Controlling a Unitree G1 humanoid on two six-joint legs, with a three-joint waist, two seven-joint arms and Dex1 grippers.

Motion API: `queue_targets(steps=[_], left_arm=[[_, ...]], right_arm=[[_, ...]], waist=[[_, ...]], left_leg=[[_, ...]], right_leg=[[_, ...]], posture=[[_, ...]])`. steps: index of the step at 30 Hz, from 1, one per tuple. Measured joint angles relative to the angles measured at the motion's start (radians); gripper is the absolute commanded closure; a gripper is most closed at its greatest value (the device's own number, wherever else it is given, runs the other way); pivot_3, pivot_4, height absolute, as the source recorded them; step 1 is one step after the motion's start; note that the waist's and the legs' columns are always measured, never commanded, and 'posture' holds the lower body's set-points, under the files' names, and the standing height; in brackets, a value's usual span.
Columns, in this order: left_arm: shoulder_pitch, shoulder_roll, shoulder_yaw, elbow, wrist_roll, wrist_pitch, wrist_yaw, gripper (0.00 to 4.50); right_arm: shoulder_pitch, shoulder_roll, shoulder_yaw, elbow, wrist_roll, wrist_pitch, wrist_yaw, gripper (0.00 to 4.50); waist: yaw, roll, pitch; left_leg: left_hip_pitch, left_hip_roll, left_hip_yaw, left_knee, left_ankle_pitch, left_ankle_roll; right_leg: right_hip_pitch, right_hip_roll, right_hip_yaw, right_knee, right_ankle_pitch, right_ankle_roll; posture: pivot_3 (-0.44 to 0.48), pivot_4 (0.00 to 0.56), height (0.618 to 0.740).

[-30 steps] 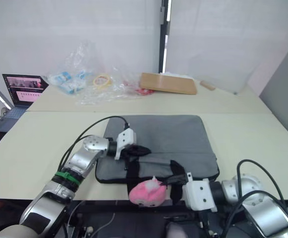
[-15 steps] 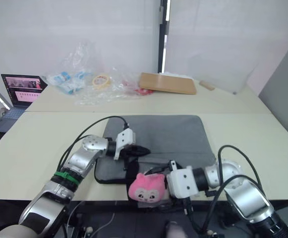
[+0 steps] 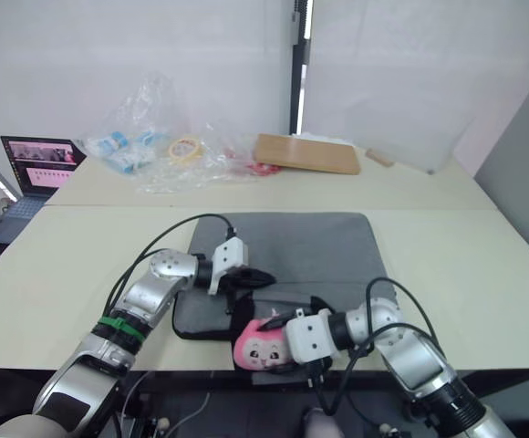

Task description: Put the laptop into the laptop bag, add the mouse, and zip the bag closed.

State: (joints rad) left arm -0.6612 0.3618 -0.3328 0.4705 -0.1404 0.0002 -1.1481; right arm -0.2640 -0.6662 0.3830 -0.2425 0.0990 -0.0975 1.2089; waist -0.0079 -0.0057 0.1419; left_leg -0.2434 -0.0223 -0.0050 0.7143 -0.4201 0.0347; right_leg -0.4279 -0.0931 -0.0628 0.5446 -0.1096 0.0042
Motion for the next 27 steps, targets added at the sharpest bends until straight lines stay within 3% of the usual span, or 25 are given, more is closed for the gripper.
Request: queue_targets(steps=[6, 12, 17, 19, 27], left_arm=[[0.000, 0.001, 0.000, 0.000, 0.000, 0.000, 0.000, 4.50], [0.000, 0.000, -0.003, 0.001, 0.000, 0.000, 0.000, 4.50], [0.003, -0.004, -0.009, 0.027, 0.000, -0.034, 0.000, 4.50], [0.008, 0.003, -0.009, 0.036, 0.000, -0.048, 0.003, 4.50], [0.026, 0.025, -0.013, 0.041, 0.000, -0.091, -0.003, 4.50]], right_arm=[[-0.005, -0.015, -0.013, -0.001, 0.014, 0.004, 0.002, 4.45], [0.020, -0.086, -0.100, -0.073, 0.139, 0.104, 0.025, 4.45], [0.190, -0.185, -0.232, -0.204, 0.262, 0.196, 0.025, 4.45], [0.237, -0.194, -0.294, -0.233, 0.302, 0.215, 0.010, 4.45], [0.477, -0.304, -0.563, -0.198, 0.339, 0.190, 0.081, 4.45]], waist=[[0.000, 0.000, 0.000], [0.001, 0.000, 0.000], [0.006, 0.001, -0.006], [0.000, 0.000, -0.010], [-0.010, 0.002, -0.015]], left_leg=[[0.000, 0.000, 0.000, 0.000, -0.001, 0.002], [0.000, 0.001, -0.001, -0.001, -0.001, 0.002], [0.000, 0.003, -0.002, -0.002, -0.003, 0.006], [0.000, 0.004, -0.002, -0.002, -0.003, 0.006], [0.002, 0.005, -0.002, -0.005, -0.004, 0.007]], right_leg=[[0.000, 0.000, 0.000, 0.000, 0.000, 0.000], [0.000, 0.000, -0.001, -0.001, 0.000, 0.000], [0.000, -0.001, -0.002, -0.002, -0.001, 0.001], [0.000, -0.001, -0.002, -0.002, -0.005, 0.008], [0.000, 0.001, -0.002, -0.001, -0.007, 0.012]], posture=[[0.000, 0.150, 0.740], [0.000, 0.150, 0.740], [0.000, 0.150, 0.740], [0.000, 0.150, 0.740], [0.000, 0.150, 0.740]])
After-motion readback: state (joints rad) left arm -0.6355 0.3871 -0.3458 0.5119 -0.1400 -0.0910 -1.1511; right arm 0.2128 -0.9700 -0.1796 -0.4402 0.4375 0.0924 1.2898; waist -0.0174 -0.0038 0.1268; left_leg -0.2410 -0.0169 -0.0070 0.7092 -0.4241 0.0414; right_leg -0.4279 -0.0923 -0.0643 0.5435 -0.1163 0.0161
